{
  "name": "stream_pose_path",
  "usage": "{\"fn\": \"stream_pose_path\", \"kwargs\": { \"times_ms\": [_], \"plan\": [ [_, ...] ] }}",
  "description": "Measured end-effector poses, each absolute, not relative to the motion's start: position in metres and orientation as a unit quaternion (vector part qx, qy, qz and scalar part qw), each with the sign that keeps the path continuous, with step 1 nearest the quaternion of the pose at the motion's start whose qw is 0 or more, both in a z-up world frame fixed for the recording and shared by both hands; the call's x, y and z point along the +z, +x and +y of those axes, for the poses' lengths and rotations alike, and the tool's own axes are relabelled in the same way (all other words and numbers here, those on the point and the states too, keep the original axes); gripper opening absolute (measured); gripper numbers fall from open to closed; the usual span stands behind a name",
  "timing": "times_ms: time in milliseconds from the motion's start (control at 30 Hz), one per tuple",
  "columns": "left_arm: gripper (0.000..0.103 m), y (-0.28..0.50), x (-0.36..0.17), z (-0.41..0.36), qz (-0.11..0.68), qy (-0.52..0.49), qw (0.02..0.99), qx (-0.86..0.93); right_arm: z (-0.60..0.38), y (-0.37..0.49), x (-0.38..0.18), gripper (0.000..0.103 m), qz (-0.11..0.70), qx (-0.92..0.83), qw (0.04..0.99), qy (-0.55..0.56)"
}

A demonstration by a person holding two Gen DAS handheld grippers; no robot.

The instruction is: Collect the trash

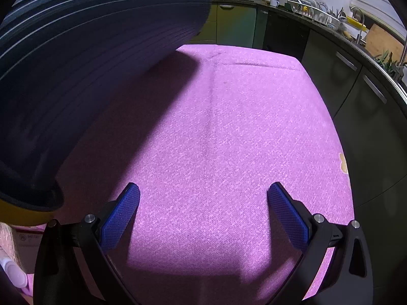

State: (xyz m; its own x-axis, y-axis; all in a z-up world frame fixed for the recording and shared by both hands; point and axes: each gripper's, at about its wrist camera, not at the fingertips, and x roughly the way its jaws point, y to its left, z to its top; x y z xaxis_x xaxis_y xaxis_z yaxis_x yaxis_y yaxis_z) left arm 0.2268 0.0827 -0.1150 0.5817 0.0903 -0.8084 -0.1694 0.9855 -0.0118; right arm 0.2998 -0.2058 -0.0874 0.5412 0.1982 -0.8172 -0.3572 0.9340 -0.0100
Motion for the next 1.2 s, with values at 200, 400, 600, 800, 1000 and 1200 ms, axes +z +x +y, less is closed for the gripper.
{"fn": "stream_pose_path", "kwargs": {
  "times_ms": [200,400,600,800,1000,1200],
  "plan": [
    [0.098,0.2269,-0.1151,0.0828,0.452,-0.044,0.888,0.073,-0.2047,0.2981,-0.0869,0.1,0.452,0.159,0.873,-0.088],
    [0.098,0.2267,-0.1153,0.0826,0.451,-0.044,0.888,0.073,-0.2048,0.2991,-0.0871,0.1,0.452,0.159,0.873,-0.088],
    [0.098,0.2267,-0.1153,0.0816,0.452,-0.044,0.888,0.073,-0.206,0.2979,-0.0873,0.1,0.452,0.16,0.873,-0.09],
    [0.098,0.2266,-0.1153,0.0834,0.451,-0.045,0.888,0.073,-0.208,0.2976,-0.0854,0.1,0.453,0.162,0.873,-0.084],
    [0.098,0.2267,-0.1152,0.0837,0.451,-0.045,0.888,0.072,-0.207,0.2986,-0.0848,0.1,0.453,0.159,0.873,-0.089],
    [0.098,0.2266,-0.1153,0.0832,0.451,-0.045,0.888,0.072,-0.2069,0.2985,-0.0851,0.1,0.453,0.159,0.873,-0.09]
  ]
}}
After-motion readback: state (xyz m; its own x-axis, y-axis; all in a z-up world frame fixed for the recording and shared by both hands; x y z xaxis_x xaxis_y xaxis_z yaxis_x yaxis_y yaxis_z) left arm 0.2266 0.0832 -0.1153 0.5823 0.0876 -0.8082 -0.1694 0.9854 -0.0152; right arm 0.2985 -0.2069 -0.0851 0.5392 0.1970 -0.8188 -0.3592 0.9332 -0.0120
